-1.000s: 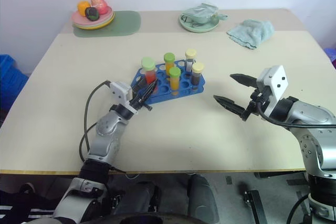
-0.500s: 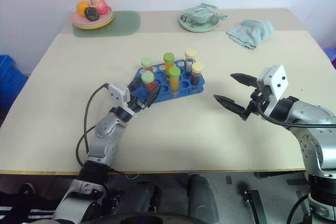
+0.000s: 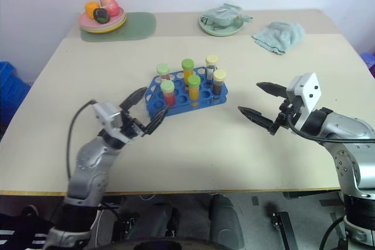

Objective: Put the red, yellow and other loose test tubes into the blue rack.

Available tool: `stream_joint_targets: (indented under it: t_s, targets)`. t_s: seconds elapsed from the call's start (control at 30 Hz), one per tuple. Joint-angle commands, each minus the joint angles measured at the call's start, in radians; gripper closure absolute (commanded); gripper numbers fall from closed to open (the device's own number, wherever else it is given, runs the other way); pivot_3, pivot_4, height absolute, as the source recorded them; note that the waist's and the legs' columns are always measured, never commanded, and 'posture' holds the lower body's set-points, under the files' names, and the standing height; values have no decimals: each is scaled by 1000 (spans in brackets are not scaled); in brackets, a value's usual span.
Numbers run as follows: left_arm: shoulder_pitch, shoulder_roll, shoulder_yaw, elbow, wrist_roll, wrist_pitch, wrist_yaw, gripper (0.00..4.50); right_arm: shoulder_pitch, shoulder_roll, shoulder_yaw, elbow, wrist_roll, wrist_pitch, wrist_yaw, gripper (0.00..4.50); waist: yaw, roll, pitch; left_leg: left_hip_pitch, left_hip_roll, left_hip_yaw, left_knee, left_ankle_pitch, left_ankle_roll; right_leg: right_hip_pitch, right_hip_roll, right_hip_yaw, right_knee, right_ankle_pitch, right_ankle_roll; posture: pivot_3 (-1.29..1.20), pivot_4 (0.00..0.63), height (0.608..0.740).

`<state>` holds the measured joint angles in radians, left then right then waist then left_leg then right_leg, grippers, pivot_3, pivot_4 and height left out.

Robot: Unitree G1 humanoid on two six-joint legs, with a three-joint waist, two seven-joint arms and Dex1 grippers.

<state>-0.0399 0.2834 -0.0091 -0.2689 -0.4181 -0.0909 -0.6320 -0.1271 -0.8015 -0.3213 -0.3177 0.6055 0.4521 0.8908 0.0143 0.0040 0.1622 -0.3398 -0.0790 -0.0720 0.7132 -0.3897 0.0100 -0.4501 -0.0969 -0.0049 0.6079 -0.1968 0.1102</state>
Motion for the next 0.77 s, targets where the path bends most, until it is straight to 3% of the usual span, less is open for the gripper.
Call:
stream_joint_targets:
  t_s: [0.03,0.13,0.27,0.4,0.53,0.77]
  targets:
    - [70,100,93,-164,-104,80,-33,17,-23,14,2,-11,14,-11,0,0,-1,0,0,0,0,0,0,0,0,0,0,0,0,0,0,0,150,740]
    - [113,238,199,-198,-282,228,-106,17,-49,19,22,17,9,-21,19,0,0,0,0,0,0,0,0,0,0,0,0,0,0,0,0,0,150,740]
    - [82,430,360,-77,-425,366,-243,17,-84,22,56,43,8,-24,53,0,-1,1,1,0,0,-1,0,0,0,0,1,-1,0,0,0,0,150,740]
    - [62,592,432,82,-442,436,-436,17,-84,13,48,60,14,-33,89,0,-3,2,1,0,0,0,-2,-1,1,0,2,-1,-1,0,0,0,150,740]
    - [15,604,427,190,-340,293,-560,17,-72,17,44,60,5,-39,89,0,-1,2,1,0,0,0,-4,-1,1,0,2,-1,-4,0,0,0,150,740]
    - [-18,584,420,275,-333,266,-722,17,-40,15,39,53,0,-47,89,0,-4,2,1,0,1,-1,-6,-1,1,1,1,-2,-7,0,0,0,150,740]
